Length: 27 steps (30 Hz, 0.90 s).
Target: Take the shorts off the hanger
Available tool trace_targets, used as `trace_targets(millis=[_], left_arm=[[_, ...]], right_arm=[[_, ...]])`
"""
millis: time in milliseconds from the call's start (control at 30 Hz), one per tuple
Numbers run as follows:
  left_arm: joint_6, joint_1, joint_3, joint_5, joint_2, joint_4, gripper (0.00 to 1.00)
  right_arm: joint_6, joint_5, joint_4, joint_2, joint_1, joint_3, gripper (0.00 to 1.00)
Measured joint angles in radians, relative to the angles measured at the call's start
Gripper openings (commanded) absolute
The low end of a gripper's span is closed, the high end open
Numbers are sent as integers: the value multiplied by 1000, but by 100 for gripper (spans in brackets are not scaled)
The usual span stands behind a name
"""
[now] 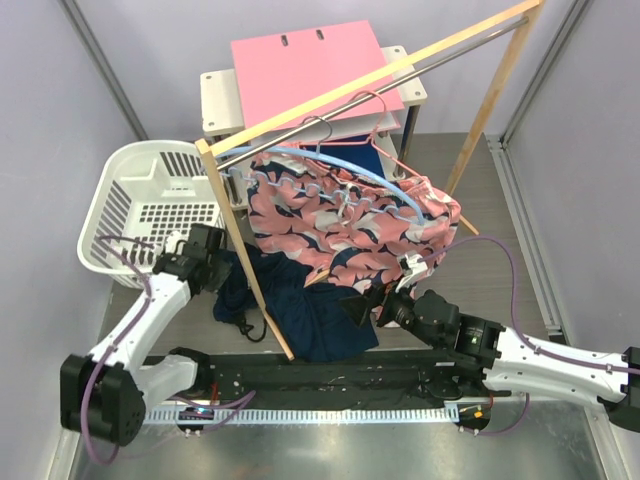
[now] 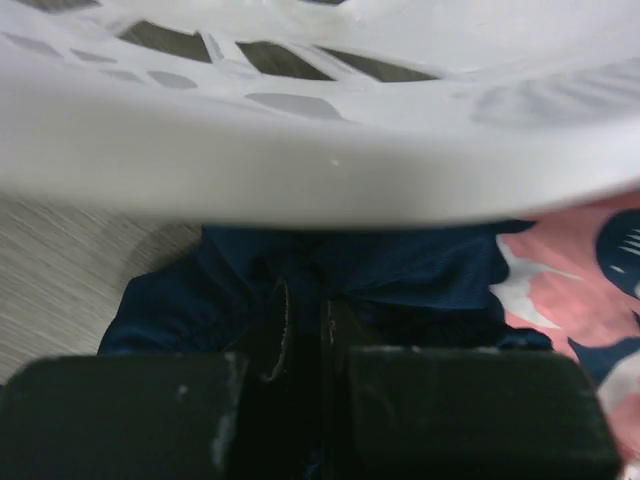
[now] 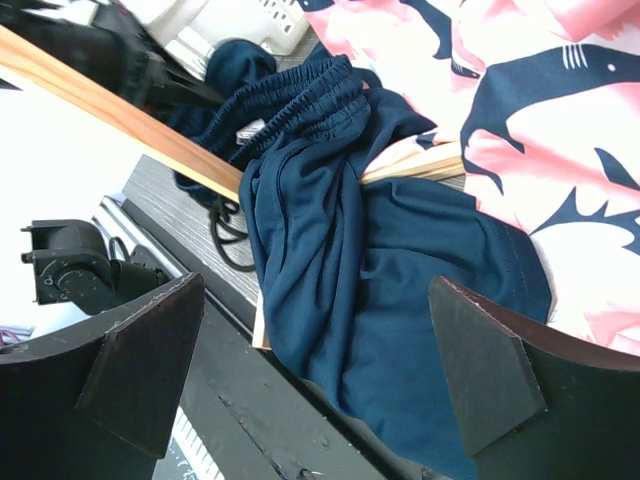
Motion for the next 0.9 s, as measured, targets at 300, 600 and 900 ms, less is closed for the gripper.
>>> trace_targets(millis=[300, 600, 900], left_arm=[[-7, 0, 113, -17, -231, -170, 0], [46, 0, 449, -145, -315, -388, 0], [141, 0, 848, -318, -281, -484, 0]], right_arm=[[0, 1, -11, 3, 0, 0, 100], [2, 5, -30, -8, 0, 0, 100], [-1, 35, -76, -70, 0, 24, 100]])
